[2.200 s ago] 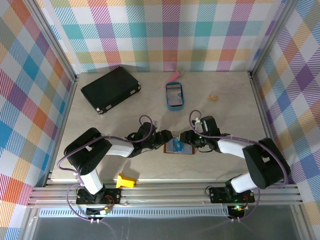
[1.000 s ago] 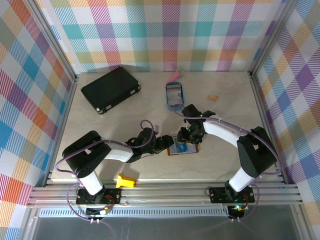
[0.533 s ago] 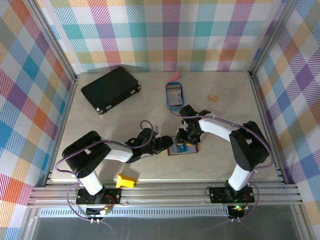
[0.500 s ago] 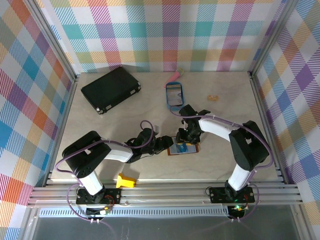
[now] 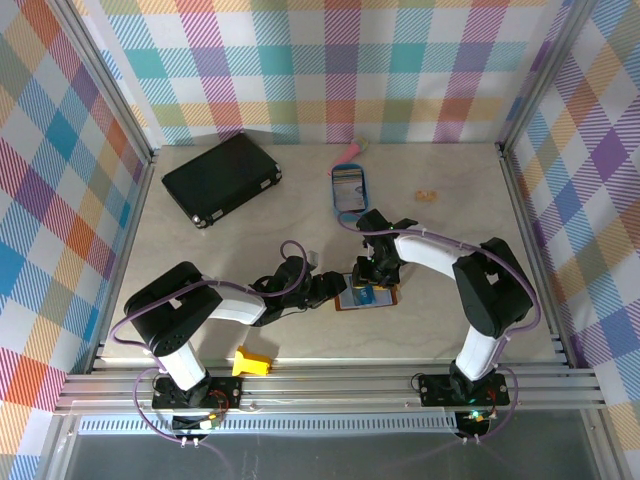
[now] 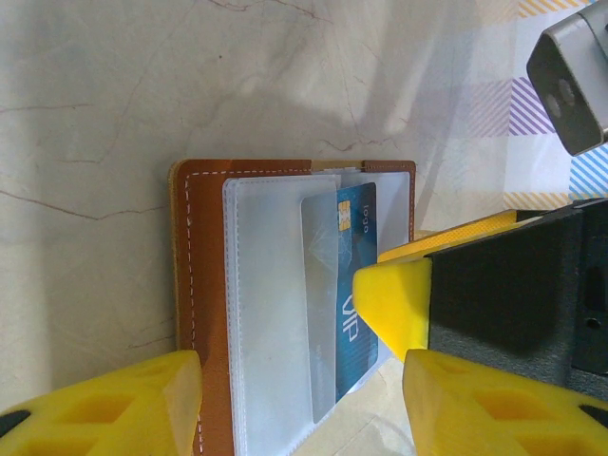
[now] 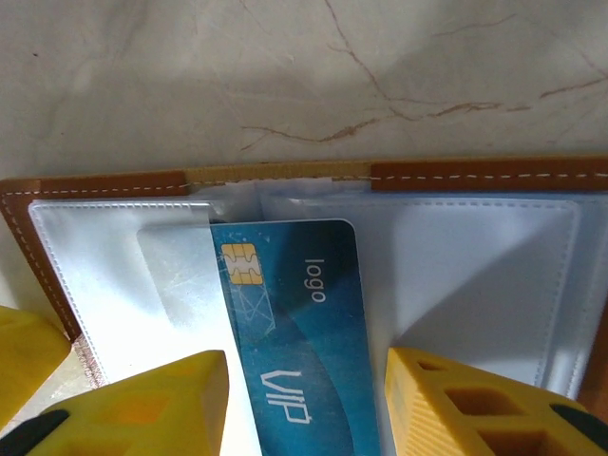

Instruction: Put the credit cards into the card holder

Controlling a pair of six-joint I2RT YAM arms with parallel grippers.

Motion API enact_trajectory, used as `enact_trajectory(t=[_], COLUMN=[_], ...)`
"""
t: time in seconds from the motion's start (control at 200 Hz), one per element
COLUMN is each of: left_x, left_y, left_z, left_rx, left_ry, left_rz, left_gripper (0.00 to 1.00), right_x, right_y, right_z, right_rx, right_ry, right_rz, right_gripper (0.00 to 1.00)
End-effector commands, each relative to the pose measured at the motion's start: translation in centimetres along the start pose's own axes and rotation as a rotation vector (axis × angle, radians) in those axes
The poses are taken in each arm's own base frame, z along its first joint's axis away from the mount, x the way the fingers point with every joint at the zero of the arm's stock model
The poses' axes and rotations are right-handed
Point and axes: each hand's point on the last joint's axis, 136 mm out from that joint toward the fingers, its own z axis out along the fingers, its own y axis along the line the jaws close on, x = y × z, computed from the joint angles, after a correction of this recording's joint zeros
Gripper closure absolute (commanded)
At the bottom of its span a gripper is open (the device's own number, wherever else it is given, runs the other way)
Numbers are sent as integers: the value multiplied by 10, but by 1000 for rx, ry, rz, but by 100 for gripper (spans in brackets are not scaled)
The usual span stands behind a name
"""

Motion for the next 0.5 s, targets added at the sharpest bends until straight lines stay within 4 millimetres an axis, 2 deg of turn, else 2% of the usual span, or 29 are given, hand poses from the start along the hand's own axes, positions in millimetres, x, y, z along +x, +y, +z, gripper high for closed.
enact_trajectory(t=[0.0,0.495], left_x=[6,6], left_y=[-1,0], left_z=[-1,2], left_rx=[9,22], left_ry=[14,13], left_rz=[12,-1], left_gripper=[42,44], right_x=[0,2], right_y=[4,13], right_z=[1,-2], right_rx=[-9,-56], right_ry=[19,14], right_rz=[-19,-25], right_gripper=[54,59])
